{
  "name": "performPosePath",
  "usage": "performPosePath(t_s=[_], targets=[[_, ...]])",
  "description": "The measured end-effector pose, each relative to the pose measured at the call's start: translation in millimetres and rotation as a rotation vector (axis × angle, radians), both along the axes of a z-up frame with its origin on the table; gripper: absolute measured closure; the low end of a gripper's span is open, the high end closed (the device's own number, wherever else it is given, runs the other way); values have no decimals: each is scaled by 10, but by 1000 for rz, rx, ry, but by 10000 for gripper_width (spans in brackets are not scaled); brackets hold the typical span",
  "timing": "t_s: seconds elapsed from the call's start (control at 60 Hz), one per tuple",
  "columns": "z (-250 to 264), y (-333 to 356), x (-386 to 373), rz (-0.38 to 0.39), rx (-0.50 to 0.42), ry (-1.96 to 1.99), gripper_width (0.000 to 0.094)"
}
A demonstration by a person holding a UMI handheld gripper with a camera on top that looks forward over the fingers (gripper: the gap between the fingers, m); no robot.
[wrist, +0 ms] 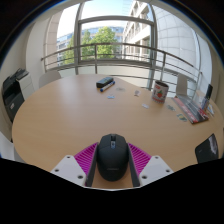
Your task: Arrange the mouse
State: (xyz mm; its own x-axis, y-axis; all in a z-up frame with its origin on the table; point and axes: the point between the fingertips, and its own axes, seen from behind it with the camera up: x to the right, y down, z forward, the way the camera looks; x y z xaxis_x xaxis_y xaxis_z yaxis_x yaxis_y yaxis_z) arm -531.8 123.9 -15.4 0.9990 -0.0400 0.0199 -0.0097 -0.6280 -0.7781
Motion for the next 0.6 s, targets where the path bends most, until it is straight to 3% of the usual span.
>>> performPosePath(t_s=[0.217,0.283,0.45,0.6], targets=[[34,-14,-113,42,-15,-6,541],[254,-84,-124,59,21,-19,554],[1685,-313,-82,80,249,45,555],[2894,-635,741,22,426,63,555]])
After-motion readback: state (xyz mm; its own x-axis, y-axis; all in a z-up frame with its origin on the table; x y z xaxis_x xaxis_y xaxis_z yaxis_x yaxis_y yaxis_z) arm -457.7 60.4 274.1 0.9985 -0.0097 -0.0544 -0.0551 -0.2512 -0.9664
